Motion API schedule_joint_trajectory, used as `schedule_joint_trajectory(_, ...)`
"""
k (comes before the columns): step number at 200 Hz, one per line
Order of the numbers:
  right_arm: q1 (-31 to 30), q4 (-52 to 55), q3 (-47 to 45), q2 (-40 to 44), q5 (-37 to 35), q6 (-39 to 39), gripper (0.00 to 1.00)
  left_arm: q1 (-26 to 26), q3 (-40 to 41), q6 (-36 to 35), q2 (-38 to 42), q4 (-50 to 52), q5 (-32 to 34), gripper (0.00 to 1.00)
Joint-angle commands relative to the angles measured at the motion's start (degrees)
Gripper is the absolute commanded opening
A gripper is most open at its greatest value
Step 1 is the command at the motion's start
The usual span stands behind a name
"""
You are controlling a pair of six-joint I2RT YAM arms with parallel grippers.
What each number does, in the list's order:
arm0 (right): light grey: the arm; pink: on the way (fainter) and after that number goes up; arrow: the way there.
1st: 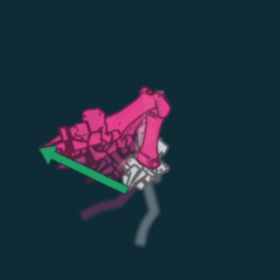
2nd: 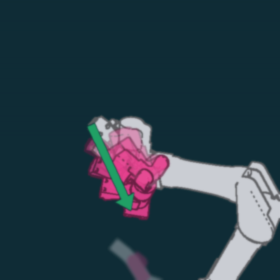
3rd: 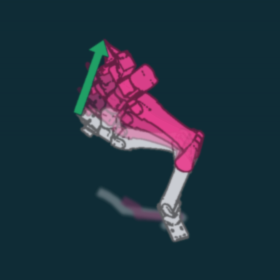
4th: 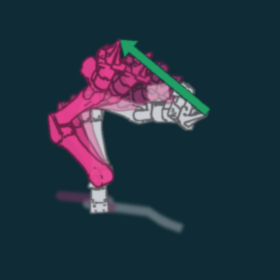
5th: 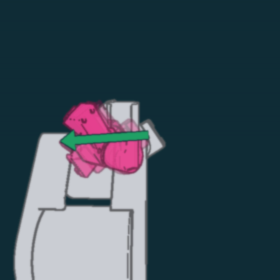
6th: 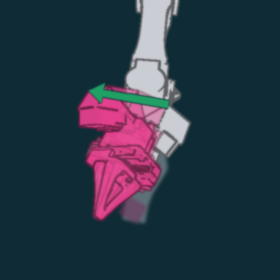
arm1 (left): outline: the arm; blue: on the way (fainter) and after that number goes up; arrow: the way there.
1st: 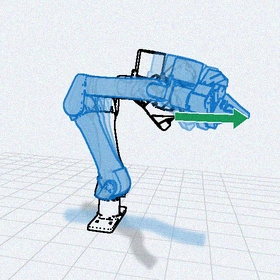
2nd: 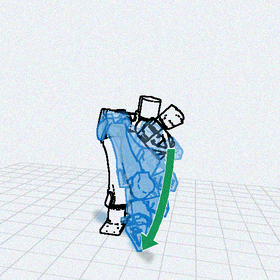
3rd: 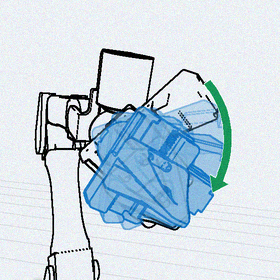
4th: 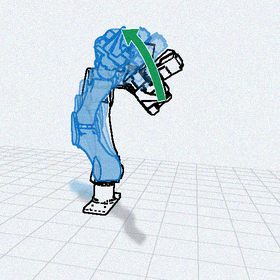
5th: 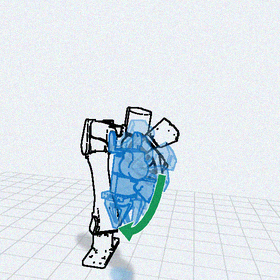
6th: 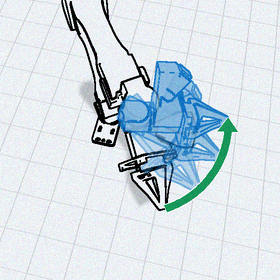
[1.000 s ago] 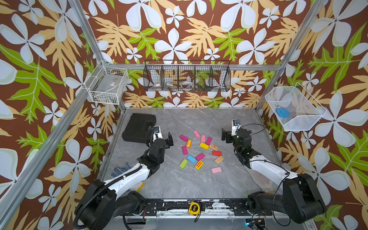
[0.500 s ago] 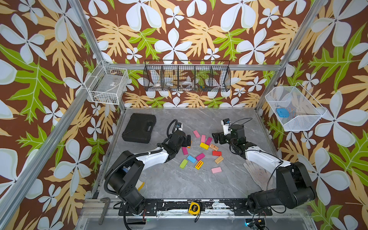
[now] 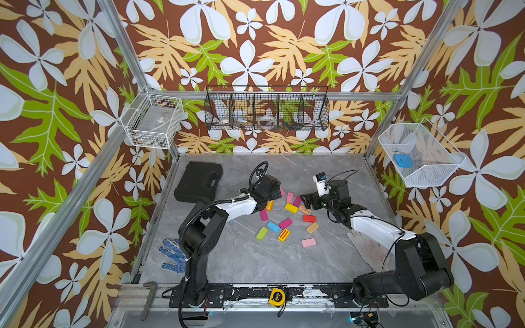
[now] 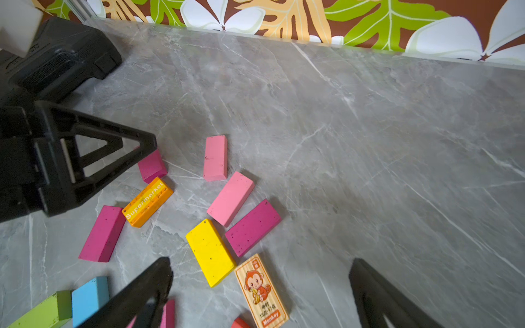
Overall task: Assemble the number 7 with building blocks
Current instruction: Adjust the building block at the center of the board.
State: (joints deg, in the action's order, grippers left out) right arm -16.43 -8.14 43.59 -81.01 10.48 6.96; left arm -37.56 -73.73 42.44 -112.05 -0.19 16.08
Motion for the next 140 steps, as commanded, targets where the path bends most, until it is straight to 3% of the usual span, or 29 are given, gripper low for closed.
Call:
schedule_joint_trajectory(1, 0.0, 0.4, -0.4, 0.9, -0.7, -1.1, 0.97, 0.0, -3.6, 8.2, -2.1, 7.3, 0.8, 0.83)
schedule_joint_trajectory(48, 0.1, 0.5, -0.7, 2.3, 0.0, -1.4, 0.98, 0.0, -5.1, 13.8, -3.6, 12.4, 3.3, 0.83)
schedule_joint_trajectory(140, 0.0, 0.3, -0.2, 1.0, 2.3, -1.7, 0.97, 0.1, -11.6, 15.5, -8.8, 18.8, 5.9, 0.83)
